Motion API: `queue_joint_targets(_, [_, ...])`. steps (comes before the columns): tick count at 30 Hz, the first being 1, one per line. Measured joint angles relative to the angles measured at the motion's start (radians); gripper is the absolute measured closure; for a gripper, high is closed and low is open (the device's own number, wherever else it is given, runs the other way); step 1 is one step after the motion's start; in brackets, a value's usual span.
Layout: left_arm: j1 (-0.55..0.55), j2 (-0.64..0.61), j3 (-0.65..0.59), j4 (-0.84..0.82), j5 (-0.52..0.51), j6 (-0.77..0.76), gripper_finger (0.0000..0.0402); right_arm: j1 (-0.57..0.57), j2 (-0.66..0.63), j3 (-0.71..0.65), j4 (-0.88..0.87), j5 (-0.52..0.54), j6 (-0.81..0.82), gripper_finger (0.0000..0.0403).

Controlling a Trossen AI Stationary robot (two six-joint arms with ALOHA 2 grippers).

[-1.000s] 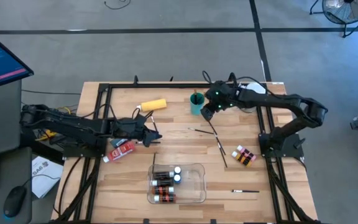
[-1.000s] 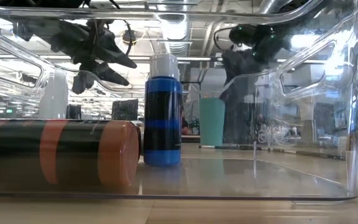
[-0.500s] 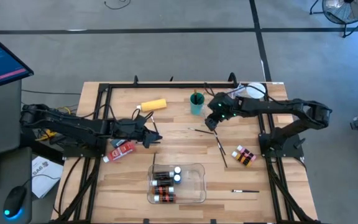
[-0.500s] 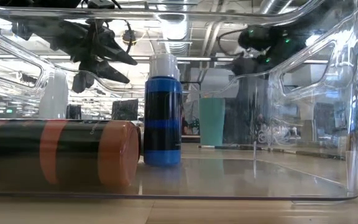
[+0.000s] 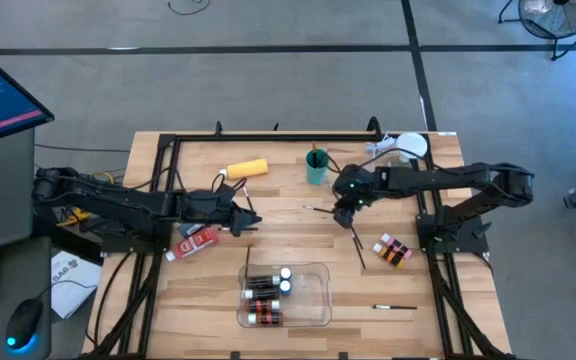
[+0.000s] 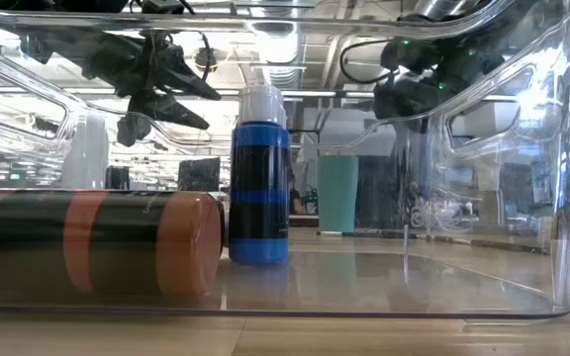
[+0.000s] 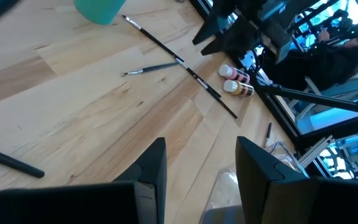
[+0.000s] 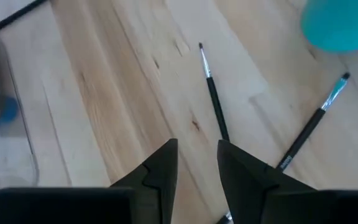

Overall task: Pick & Place Paint Supplies
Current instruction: Put the silver paint brush into the green cup

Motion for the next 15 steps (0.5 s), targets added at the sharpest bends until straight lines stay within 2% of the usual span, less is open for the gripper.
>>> queue_joint_targets(10, [-0.018, 0.000, 0.000, 0.011, -0.020, -0.018, 0.0302, 0.094, -0.011, 0.000, -0.185, 0.000, 0.084, 0.0296])
queue_joint_targets(15, [-0.023, 0.000, 0.000, 0.022, -0.028, -0.019, 0.0302, 0.165, -0.011, 0.000, -0.230, -0.003, 0.252, 0.0295])
